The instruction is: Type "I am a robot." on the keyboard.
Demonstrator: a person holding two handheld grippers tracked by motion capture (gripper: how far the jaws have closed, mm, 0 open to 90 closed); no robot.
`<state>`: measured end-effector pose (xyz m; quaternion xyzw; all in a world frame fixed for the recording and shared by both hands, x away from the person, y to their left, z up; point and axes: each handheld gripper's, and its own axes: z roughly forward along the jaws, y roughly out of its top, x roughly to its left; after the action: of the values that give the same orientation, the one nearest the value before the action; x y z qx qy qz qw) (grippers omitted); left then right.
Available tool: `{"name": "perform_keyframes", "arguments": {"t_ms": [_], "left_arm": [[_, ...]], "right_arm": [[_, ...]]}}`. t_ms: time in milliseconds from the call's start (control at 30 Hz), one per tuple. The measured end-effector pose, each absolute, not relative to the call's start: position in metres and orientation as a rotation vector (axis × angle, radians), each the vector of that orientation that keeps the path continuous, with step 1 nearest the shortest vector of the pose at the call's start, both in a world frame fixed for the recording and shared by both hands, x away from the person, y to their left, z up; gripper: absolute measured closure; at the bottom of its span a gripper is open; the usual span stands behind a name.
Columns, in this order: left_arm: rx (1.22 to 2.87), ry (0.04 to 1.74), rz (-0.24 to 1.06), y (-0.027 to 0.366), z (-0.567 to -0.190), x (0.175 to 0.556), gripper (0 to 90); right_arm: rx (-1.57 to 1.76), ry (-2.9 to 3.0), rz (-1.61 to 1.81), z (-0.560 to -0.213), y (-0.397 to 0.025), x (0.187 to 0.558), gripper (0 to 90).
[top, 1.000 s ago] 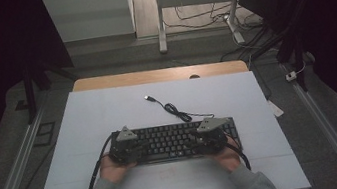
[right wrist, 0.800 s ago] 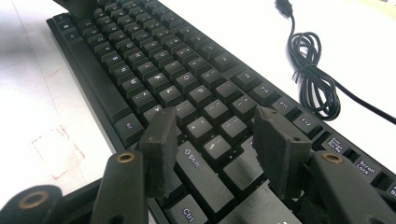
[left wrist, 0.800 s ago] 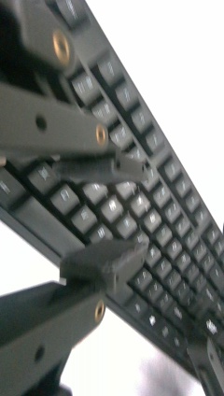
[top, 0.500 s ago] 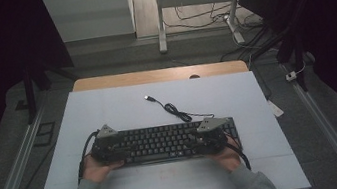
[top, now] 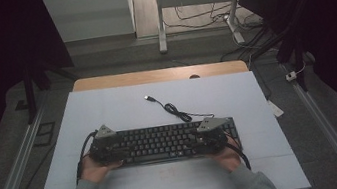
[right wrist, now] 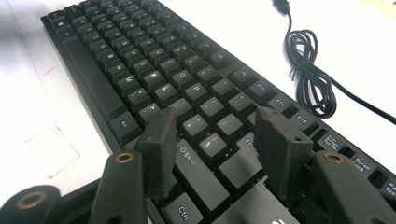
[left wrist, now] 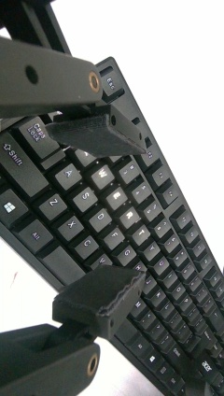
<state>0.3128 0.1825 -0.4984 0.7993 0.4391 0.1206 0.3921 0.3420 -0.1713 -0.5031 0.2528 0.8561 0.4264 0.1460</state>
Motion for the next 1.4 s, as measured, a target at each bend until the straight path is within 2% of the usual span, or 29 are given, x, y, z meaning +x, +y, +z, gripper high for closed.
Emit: {"name": "perform_keyframes", "arguments": {"t_ms": [567, 833, 1200, 1400], "left_arm": [[2.049, 1.113, 0.295, 0.181, -0.5, 0.314, 33.1], [2.057, 1.107, 0.295, 0.18, -0.501, 0.314, 32.9], [2.083, 1.101, 0.295, 0.176, -0.503, 0.315, 32.1], [2.088, 1.1, 0.297, 0.176, -0.503, 0.315, 32.0]], "right_arm": [[0.737, 2.452, 1.227, -0.5, -0.17, 0.343, 49.5], [0.73, 2.466, 1.217, -0.497, -0.16, 0.344, 52.5], [0.654, 2.562, 1.213, -0.495, -0.135, 0.354, 86.8], [0.649, 2.593, 1.194, -0.499, -0.122, 0.361, 89.6]]}}
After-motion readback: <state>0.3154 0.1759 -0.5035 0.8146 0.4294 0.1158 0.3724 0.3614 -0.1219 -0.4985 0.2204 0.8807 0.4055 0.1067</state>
